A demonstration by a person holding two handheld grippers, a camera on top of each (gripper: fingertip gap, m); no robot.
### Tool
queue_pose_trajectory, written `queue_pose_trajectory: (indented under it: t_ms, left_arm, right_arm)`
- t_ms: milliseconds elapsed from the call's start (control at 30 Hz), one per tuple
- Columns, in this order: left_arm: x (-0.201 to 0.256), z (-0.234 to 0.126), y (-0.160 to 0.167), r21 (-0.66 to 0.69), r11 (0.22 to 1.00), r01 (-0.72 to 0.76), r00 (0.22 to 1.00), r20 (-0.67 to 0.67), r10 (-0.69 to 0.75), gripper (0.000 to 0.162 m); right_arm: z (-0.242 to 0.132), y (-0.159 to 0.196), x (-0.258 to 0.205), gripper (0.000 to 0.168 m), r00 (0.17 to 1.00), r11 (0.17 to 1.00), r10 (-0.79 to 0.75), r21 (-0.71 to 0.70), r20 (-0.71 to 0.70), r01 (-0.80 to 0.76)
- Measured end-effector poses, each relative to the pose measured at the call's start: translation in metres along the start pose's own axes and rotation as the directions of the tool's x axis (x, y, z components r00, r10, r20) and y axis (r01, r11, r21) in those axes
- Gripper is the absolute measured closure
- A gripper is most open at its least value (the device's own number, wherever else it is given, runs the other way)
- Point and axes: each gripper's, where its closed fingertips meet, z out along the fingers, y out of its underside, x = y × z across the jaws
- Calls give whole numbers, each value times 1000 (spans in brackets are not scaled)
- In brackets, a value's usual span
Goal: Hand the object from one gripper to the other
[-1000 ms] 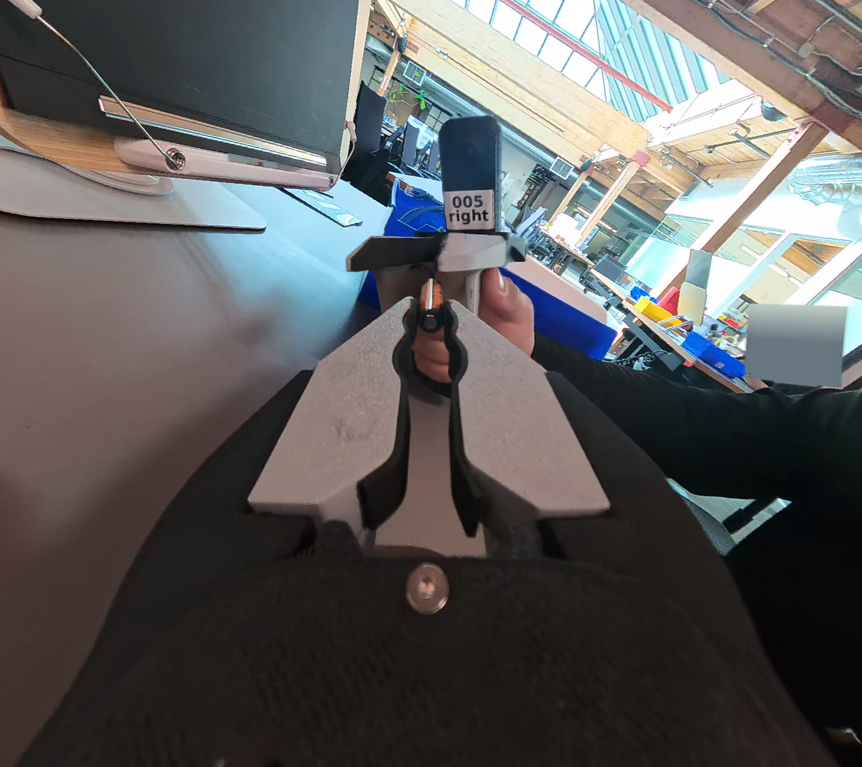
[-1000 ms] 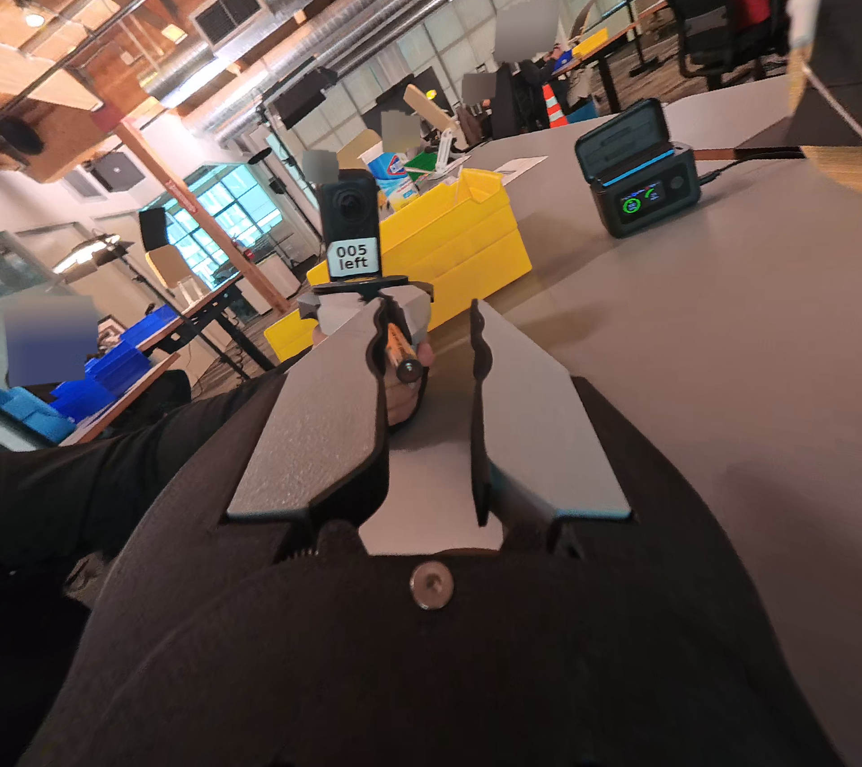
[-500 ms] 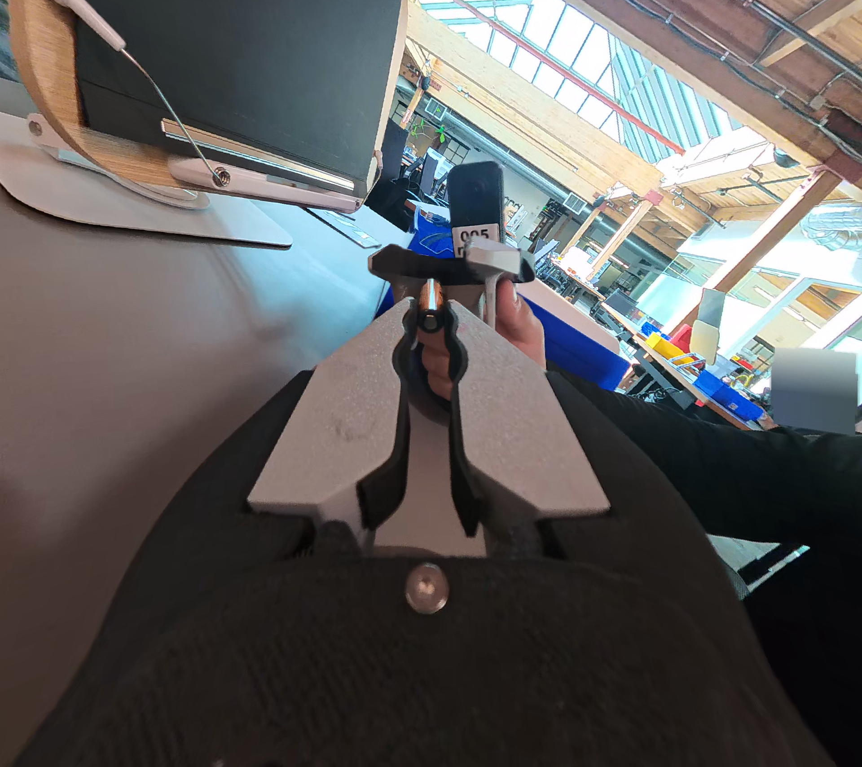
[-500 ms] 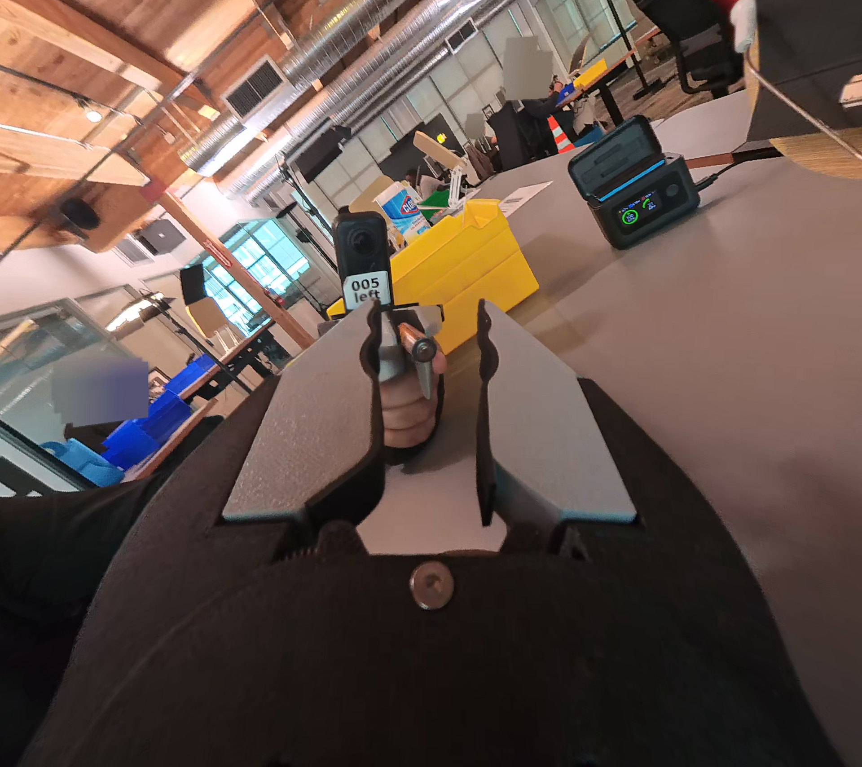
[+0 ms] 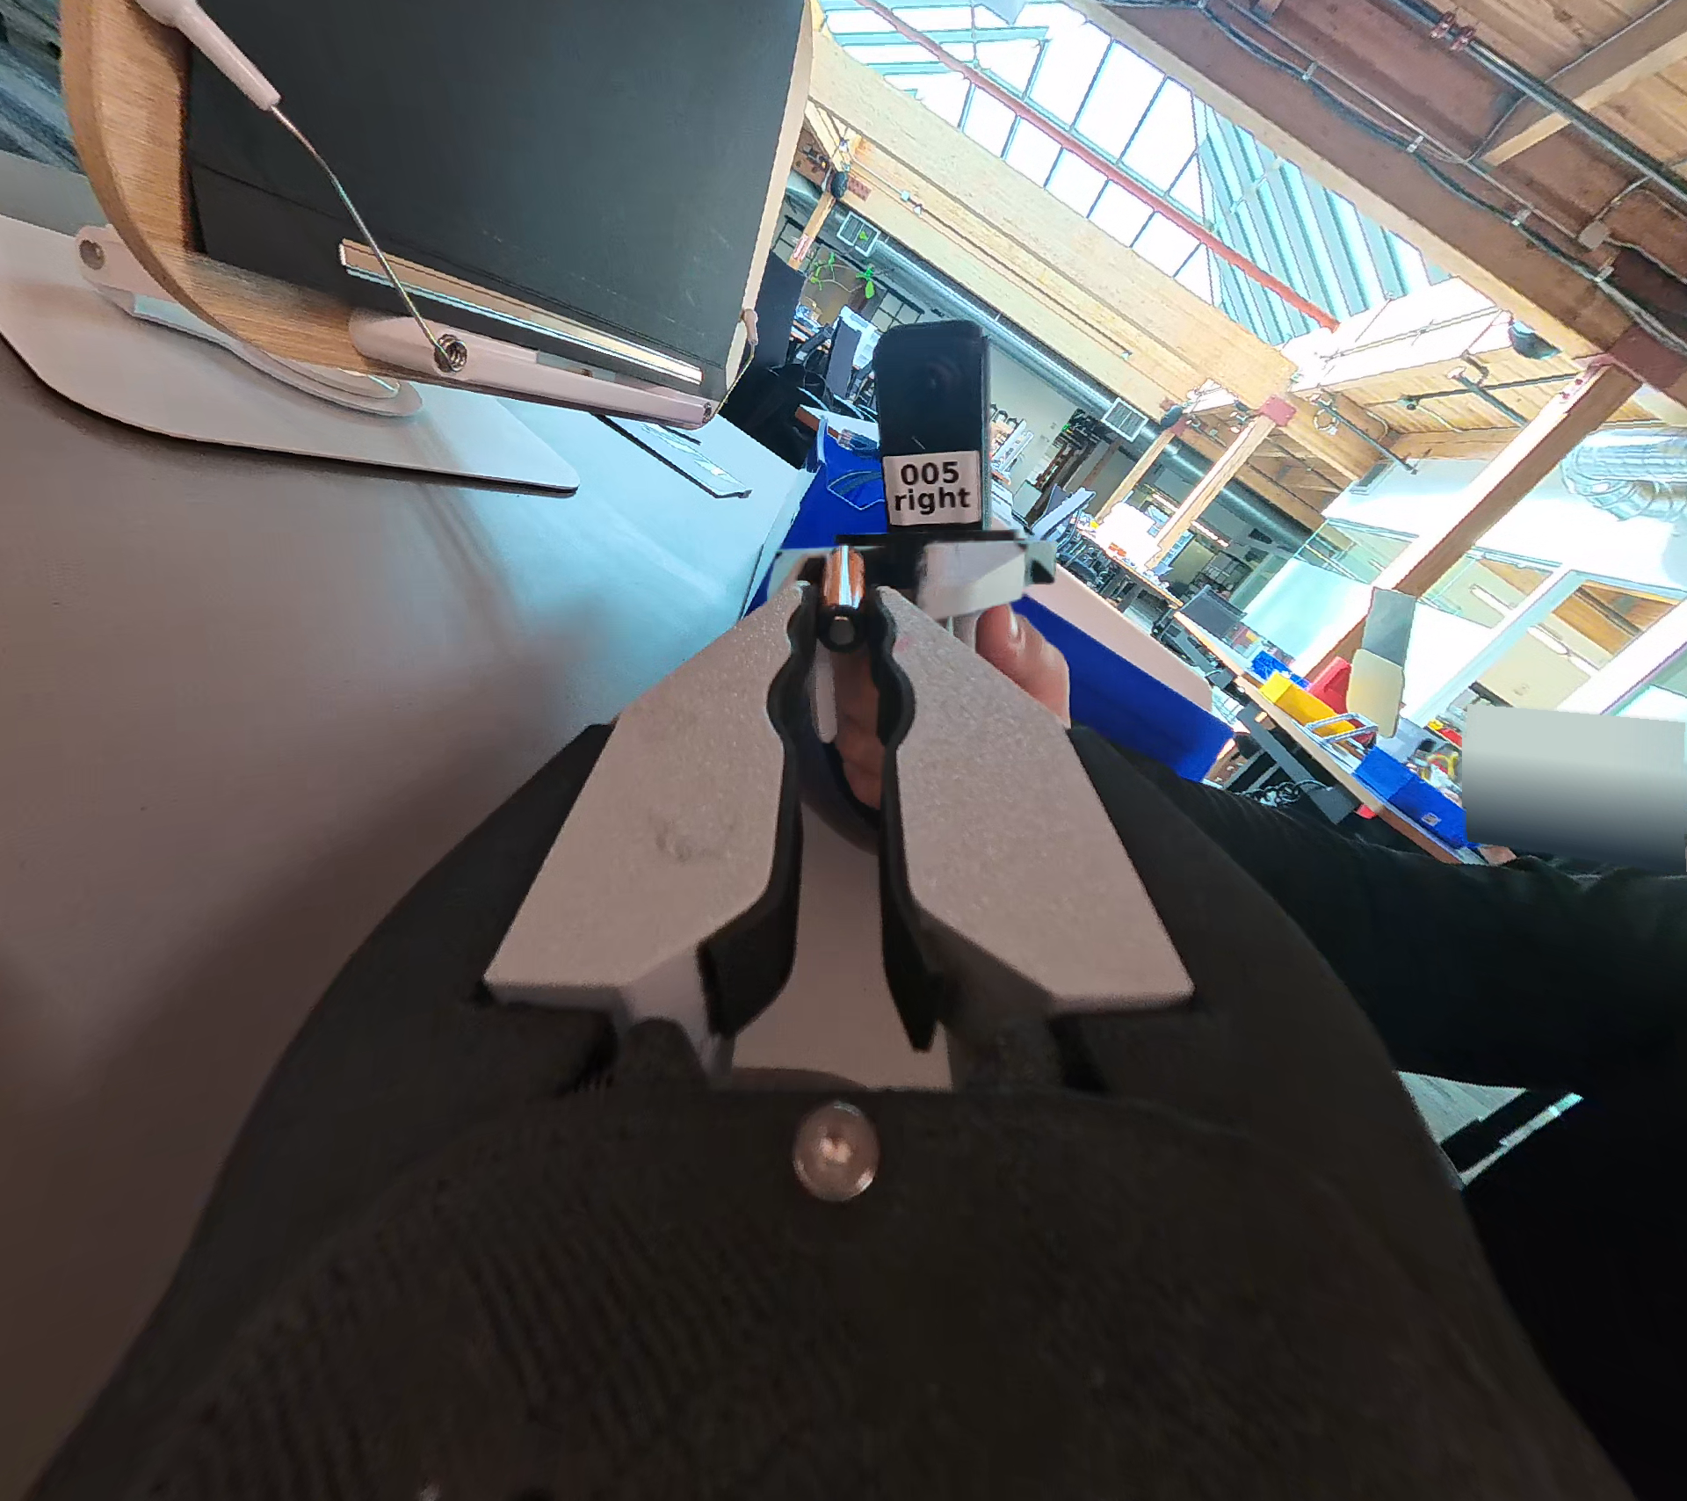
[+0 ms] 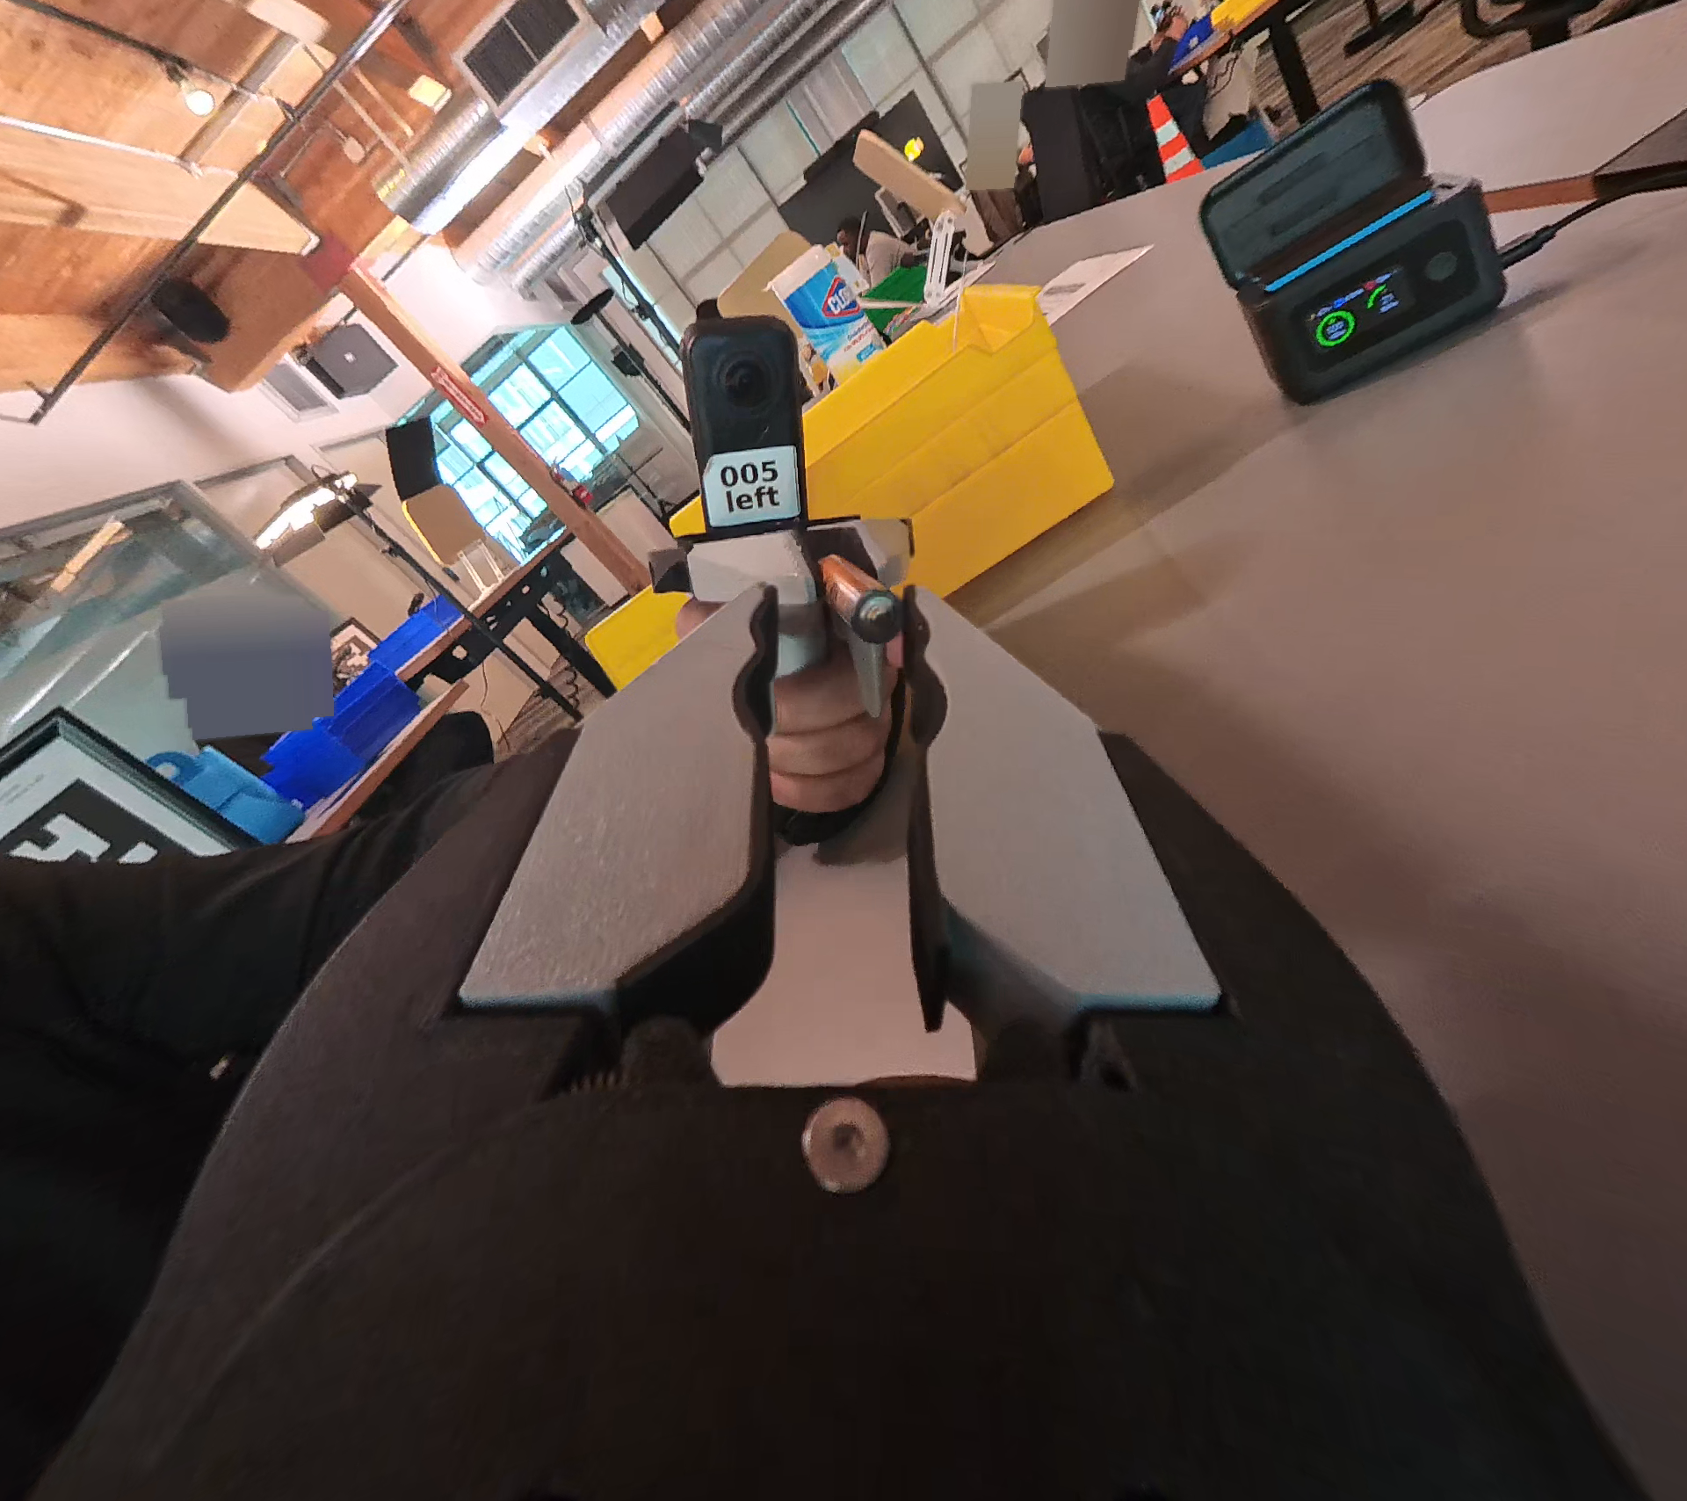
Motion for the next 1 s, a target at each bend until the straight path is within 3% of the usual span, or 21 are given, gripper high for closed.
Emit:
queue_pose_trajectory:
  t_ms: [1000]
  left_arm:
    - [6,0,4,-26,999,19,999,-43,-21,154]
  right_arm:
    - [-4,-4,-5,154,998,999,32,24,54,-34]
